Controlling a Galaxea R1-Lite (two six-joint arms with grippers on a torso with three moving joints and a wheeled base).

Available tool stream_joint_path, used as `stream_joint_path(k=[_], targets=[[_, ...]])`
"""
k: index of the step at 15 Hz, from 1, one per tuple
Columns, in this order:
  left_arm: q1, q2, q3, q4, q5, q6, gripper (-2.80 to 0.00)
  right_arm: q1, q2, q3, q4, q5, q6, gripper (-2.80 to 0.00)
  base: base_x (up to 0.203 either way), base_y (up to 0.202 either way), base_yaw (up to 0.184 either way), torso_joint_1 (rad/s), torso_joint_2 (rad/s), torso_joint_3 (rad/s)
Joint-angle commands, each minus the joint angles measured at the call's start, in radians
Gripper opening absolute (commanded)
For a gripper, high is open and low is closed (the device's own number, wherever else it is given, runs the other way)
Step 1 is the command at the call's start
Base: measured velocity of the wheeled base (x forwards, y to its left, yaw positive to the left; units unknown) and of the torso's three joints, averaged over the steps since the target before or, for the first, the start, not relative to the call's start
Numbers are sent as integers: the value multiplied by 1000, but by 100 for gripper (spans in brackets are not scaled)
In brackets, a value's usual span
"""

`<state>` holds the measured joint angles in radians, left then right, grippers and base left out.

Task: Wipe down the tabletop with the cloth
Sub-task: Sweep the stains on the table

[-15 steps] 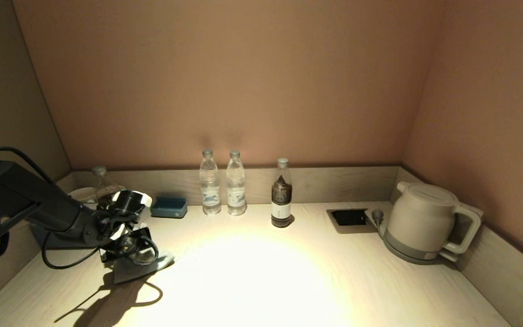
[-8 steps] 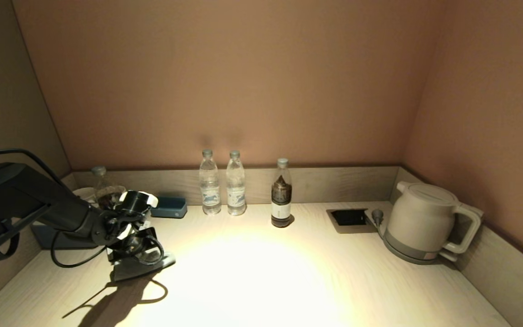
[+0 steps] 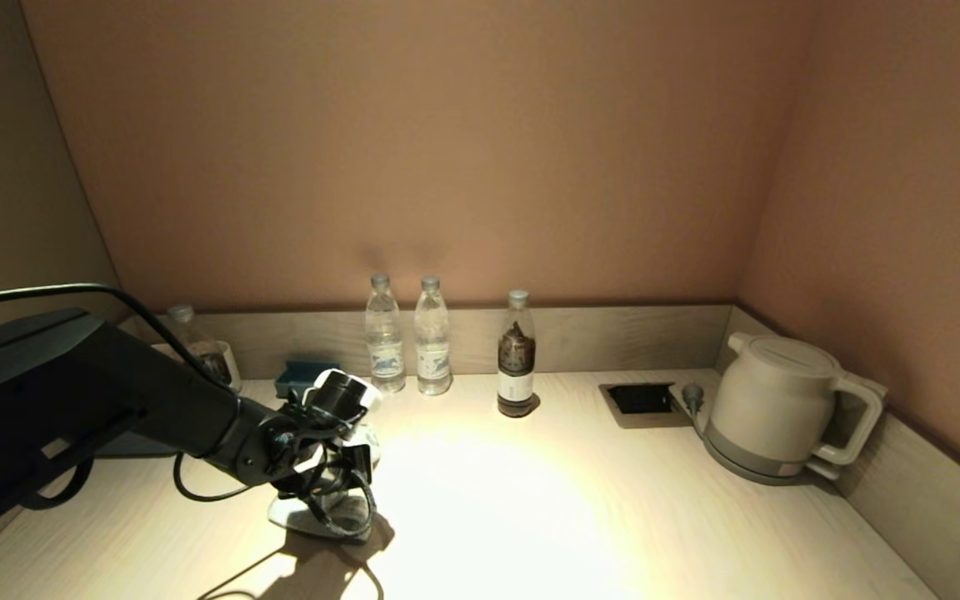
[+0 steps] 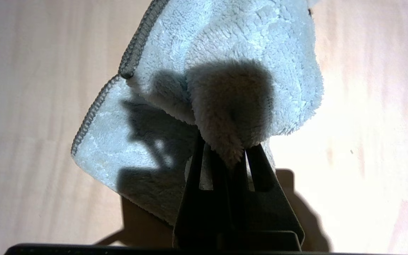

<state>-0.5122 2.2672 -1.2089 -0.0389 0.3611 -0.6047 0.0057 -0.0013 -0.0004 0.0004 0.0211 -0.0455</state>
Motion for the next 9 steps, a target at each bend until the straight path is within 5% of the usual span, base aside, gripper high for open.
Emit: stream_joint_path(k=[1,4,9], targets=[[-75,-36,19,23,4,-14,-280,0,1,0,0,0,0,-280,0,0,0,0,0,0],[-51,-40,32,57,9,-23,-280,0,1,0,1,0,0,-280,0,0,0,0,0,0],[120,-93,86,59,24,-27,-280,0,1,0,1,0,0,-280,0,0,0,0,0,0]])
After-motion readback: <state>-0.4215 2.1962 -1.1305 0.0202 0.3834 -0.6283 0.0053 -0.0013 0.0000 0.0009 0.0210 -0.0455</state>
